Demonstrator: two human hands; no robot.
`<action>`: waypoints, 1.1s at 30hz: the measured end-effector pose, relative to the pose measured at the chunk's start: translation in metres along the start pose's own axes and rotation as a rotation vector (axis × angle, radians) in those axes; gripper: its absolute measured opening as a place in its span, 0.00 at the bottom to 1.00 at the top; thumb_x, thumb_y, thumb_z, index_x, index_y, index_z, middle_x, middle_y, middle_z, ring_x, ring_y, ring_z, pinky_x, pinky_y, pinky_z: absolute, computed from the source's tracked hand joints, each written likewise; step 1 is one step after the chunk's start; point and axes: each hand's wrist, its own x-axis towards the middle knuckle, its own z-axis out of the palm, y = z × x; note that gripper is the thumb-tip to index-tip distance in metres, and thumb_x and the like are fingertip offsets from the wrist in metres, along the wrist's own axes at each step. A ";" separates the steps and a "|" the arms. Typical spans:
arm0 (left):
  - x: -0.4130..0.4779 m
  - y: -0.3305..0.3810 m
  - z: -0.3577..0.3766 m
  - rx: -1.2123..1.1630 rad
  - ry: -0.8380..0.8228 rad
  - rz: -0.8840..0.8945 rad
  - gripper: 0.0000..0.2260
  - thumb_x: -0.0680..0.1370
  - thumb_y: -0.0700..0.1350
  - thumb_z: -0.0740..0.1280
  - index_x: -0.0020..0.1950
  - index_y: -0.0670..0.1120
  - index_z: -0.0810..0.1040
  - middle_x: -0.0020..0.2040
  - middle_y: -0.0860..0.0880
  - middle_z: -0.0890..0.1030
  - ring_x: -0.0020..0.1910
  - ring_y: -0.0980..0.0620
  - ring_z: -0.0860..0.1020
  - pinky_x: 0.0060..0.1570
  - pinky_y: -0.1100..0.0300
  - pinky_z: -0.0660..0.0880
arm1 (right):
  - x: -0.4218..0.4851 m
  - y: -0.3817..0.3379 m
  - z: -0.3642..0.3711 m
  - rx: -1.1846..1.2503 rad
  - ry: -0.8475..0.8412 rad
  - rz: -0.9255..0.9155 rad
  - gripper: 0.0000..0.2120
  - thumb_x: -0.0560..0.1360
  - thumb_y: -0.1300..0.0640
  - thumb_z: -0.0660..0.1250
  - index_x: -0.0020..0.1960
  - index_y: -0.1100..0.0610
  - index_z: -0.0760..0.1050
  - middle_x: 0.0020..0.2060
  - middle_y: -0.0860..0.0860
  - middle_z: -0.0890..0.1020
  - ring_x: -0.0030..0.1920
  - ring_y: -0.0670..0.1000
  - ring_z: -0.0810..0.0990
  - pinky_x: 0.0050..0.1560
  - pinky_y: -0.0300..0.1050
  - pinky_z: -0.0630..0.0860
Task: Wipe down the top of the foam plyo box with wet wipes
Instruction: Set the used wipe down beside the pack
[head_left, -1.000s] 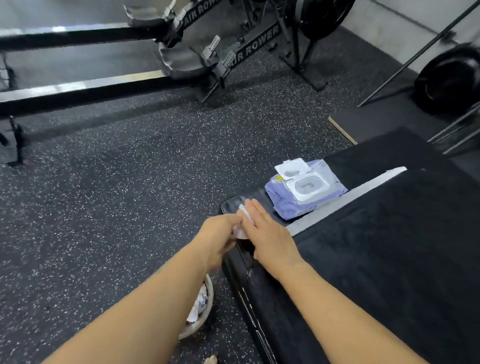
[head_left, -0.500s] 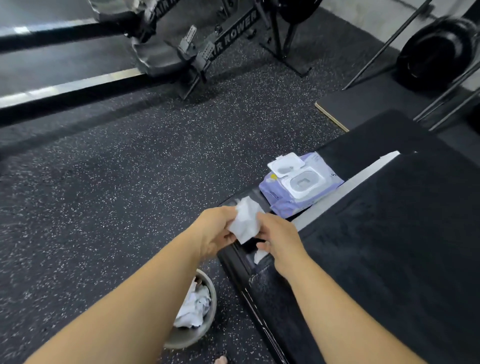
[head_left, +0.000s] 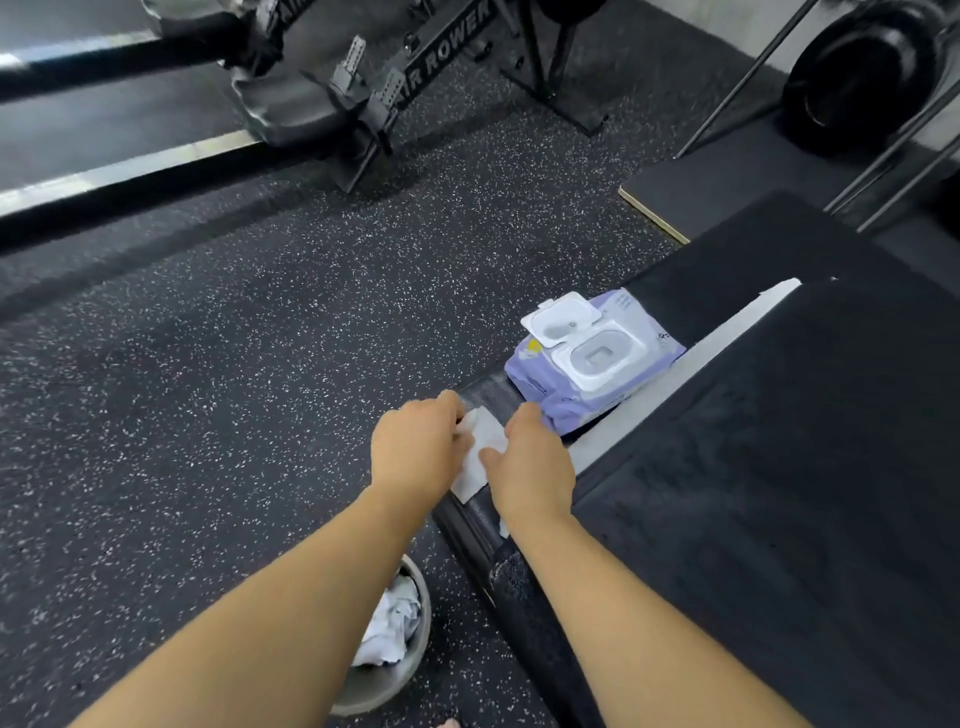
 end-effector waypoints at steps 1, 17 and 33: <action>0.001 0.000 0.001 0.038 0.027 0.012 0.10 0.77 0.51 0.65 0.57 0.50 0.73 0.45 0.50 0.80 0.47 0.47 0.77 0.40 0.55 0.66 | 0.001 0.000 0.001 -0.024 0.000 0.000 0.16 0.78 0.54 0.69 0.59 0.57 0.66 0.55 0.53 0.80 0.55 0.58 0.80 0.43 0.46 0.68; -0.014 0.056 -0.022 0.216 0.027 0.177 0.10 0.79 0.52 0.62 0.58 0.50 0.72 0.55 0.52 0.75 0.56 0.48 0.74 0.49 0.55 0.67 | -0.022 0.032 -0.053 0.250 -0.119 -0.090 0.05 0.74 0.57 0.68 0.49 0.50 0.73 0.40 0.47 0.80 0.47 0.52 0.79 0.44 0.44 0.73; -0.169 0.278 0.041 0.088 0.040 0.534 0.09 0.80 0.51 0.61 0.59 0.53 0.74 0.54 0.53 0.75 0.54 0.50 0.75 0.49 0.56 0.64 | -0.181 0.293 -0.193 0.004 0.055 0.037 0.07 0.78 0.55 0.64 0.56 0.48 0.74 0.46 0.44 0.80 0.47 0.48 0.78 0.49 0.46 0.77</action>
